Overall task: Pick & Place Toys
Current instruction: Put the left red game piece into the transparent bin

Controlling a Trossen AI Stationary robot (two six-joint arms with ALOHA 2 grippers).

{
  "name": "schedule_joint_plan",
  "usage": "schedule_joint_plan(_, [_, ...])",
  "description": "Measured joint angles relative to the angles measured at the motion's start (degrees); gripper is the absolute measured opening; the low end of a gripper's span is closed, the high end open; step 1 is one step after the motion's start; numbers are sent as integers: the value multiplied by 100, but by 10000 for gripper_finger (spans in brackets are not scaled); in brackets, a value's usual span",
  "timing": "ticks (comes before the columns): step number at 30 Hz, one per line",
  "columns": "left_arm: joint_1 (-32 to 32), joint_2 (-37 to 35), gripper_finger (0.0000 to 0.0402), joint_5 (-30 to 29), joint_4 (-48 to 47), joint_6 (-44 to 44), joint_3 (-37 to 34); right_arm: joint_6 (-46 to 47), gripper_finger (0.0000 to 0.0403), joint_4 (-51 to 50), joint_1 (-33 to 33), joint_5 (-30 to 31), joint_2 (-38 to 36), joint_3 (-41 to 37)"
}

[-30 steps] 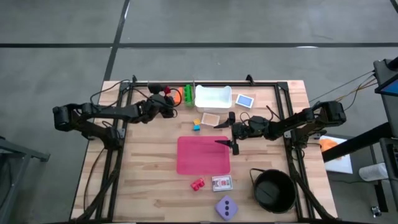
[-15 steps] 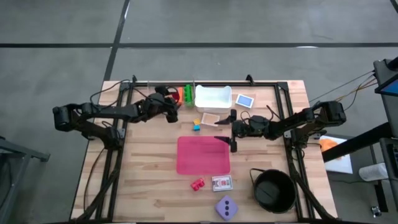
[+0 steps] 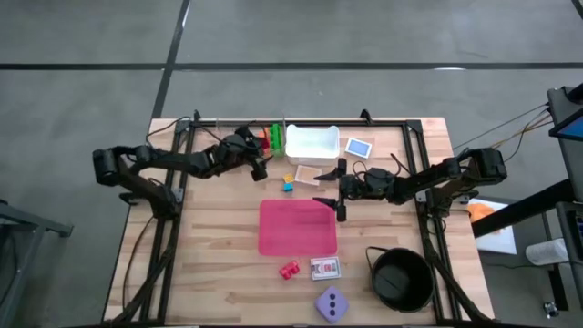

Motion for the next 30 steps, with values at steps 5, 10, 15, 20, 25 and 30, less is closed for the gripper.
schedule_joint_plan(5, [-17, 295, 315, 81, 113, 368, 37, 0, 302, -13, 0, -13, 0, 2])
schedule_joint_plan(10, [-9, 337, 315, -19, 255, 369, 44, 3, 302, -45, 0, -13, 0, 2])
schedule_joint_plan(15, [-5, 354, 315, -206, 221, 314, 66, 31, 302, -56, 0, -13, 0, 4])
schedule_joint_plan(20, [-5, 501, 317, -217, 230, 323, 66, 31, 302, -54, 0, -13, 0, 7])
schedule_joint_plan(25, [2, 858, 333, -181, 245, 352, 174, 28, 302, -54, 0, -15, 0, 7])
schedule_joint_plan(30, [0, 1288, 358, -206, 175, 392, 382, 28, 302, -54, 0, -14, 0, 7])
